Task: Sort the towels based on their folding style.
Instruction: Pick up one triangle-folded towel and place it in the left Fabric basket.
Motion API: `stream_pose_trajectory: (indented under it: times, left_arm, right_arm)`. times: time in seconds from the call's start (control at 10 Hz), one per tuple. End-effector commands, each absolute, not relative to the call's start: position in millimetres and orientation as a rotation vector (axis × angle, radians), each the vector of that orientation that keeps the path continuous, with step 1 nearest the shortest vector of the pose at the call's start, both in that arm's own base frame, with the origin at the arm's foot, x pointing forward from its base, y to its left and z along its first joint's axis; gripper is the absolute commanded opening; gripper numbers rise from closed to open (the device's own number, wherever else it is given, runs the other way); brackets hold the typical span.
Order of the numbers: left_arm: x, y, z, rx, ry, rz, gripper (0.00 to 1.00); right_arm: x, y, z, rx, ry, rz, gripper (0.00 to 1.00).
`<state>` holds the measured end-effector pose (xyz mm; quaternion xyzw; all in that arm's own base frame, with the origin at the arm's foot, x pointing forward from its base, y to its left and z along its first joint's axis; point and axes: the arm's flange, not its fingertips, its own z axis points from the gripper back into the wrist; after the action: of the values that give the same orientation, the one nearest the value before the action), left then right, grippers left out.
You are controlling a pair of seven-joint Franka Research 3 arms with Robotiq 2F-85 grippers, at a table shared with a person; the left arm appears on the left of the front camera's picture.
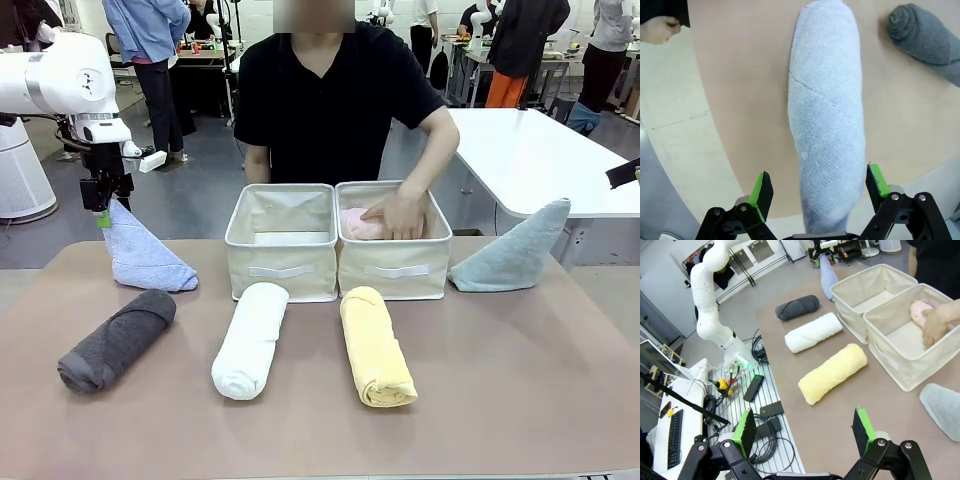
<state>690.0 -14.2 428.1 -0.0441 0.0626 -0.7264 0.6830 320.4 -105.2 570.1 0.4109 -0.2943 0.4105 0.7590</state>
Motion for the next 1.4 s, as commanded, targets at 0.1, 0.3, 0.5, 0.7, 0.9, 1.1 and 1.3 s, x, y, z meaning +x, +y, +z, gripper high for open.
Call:
stream_pose_trajectory:
  times: [0.1,0.3,0.5,0.7,0.9,1.1,1.3]
  left_arm:
    - [676,-14,428,-0.025,0.128,-1.645,0.0]
    - [677,-13,428,-0.02,0.139,-1.649,0.0]
    - [675,-12,428,-0.015,0.145,-1.656,0.09]
    - [674,-11,430,-0.01,0.158,-1.658,0.0]
    - [668,-9,435,0.003,0.181,-1.68,0.0]
    - [661,-9,442,0.017,0.196,-1.703,0.0]
    - [638,-5,487,-0.044,0.294,-1.759,0.0]
  right_arm:
    - [321,-105,570,0.904,-0.645,0.899,1.0]
    - [321,-105,570,0.904,-0.645,0.899,1.0]
    - [321,-105,570,0.904,-0.645,0.899,1.0]
    - [321,-105,570,0.904,-0.645,0.899,1.0]
    - [321,-105,570,0.904,-0.645,0.899,1.0]
    - [321,-105,570,0.904,-0.645,0.899,1.0]
    - [321,-105,570,0.904,-0.645,0.899,1.0]
